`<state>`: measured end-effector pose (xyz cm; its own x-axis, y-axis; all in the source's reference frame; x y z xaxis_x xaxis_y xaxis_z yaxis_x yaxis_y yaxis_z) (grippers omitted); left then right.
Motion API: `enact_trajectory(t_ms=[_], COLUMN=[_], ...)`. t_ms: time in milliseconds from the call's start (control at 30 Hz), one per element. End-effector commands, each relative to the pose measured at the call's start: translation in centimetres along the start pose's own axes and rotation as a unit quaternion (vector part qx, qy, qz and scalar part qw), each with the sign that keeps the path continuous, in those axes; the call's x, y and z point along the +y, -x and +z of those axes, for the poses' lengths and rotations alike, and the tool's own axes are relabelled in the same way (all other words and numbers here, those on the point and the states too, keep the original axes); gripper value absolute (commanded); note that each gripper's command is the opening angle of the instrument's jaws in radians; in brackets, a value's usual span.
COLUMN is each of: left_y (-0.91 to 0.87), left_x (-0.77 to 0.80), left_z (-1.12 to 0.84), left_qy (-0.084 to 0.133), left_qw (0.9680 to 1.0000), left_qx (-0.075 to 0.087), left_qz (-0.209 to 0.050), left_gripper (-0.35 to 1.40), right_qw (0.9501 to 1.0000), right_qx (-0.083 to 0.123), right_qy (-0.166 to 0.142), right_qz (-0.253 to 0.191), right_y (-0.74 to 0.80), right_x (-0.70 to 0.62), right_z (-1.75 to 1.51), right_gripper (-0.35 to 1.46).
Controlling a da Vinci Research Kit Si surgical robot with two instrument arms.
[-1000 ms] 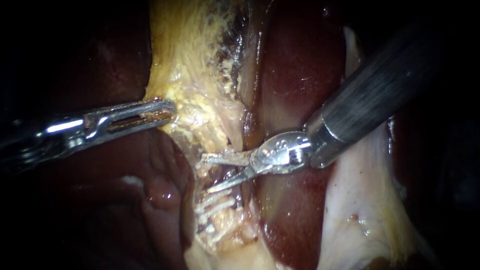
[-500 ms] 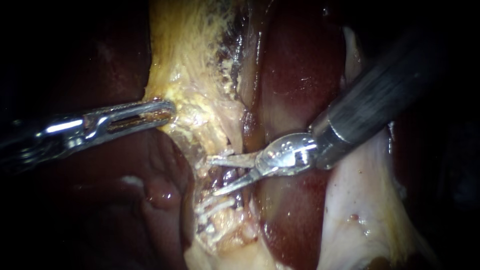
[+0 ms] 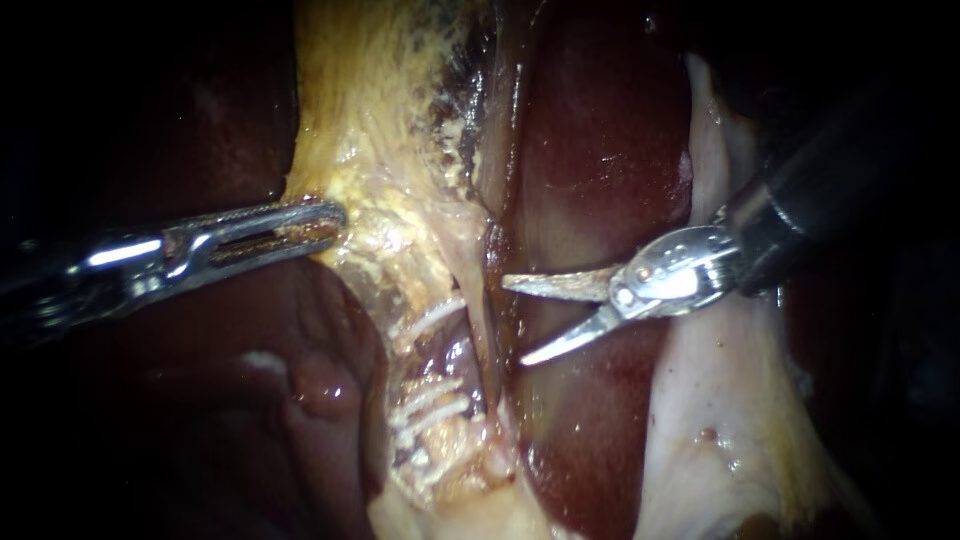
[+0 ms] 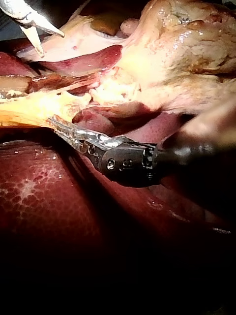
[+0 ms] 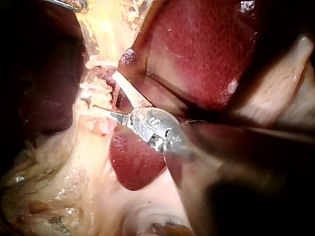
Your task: Go back from the cut left tube
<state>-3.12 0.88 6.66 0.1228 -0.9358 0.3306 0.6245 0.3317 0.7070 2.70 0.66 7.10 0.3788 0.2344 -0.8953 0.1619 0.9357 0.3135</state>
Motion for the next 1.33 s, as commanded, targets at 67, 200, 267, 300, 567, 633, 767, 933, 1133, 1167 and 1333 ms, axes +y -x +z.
enact_trajectory(t_ms=[67, 200, 267, 300, 567, 633, 767, 933, 1133, 1167, 1333], left_y=[0.0, 0.0, -0.01, -0.01, -0.06, -0.05, 0.0, 0.05, 0.06, 0.06, 0.05], left_x=[0.0, -0.01, -0.02, -0.03, -0.13, -0.15, -0.2, -0.26, -0.25, -0.25, -0.24], left_z=[0.0, 0.01, 0.04, 0.06, 0.42, 0.52, 0.65, 0.8, 0.81, 0.81, 0.8], left_qy=[0.0, -0.001, -0.001, -0.001, -0.008, -0.009, -0.007, -0.008, -0.009, -0.009, -0.009], left_qw=[1.0, 1.0, 1.0, 1.0, 1.0, 0.9999, 0.9997, 0.9997, 0.9996, 0.9996, 0.9996], left_qx=[0.0, 0.0, -0.002, -0.001, 0.001, 0.001, -0.001, 0.0, 0.0, 0.0, 0.0], left_qz=[0.0, 0.0, -0.001, -0.001, 0.005, 0.008, 0.024, 0.025, 0.028, 0.028, 0.028], left_gripper=[-0.35, -0.35, -0.35, -0.35, -0.35, -0.35, -0.35, -0.35, -0.35, -0.35, -0.35], right_qw=[1.0, 1.0, 1.0, 1.0, 1.0, 1.0, 1.0, 1.0, 1.0, 1.0, 1.0], right_qx=[0.001, 0.003, 0.003, 0.003, 0.003, 0.003, 0.003, 0.003, 0.003, 0.003, 0.003], right_qy=[0.002, 0.004, 0.003, 0.003, 0.003, 0.003, 0.002, 0.002, 0.003, 0.003, 0.003], right_qz=[-0.003, -0.004, -0.004, -0.004, -0.004, -0.004, -0.004, -0.004, -0.003, -0.003, -0.003], right_y=[-0.04, -0.08, -0.08, -0.08, -0.08, -0.09, -0.1, -0.14, -0.14, -0.14, -0.14], right_x=[0.01, 0.01, 0.0, 0.0, -0.02, -0.03, -0.06, -0.08, -0.08, -0.08, -0.08], right_z=[-0.08, -0.14, -0.15, -0.15, -0.18, -0.19, -0.2, -0.21, -0.21, -0.21, -0.21], right_gripper=[1.08, 1.06, 1.06, 1.06, 1.06, 1.06, 1.06, 1.04, 1.04, 1.04, 1.04])
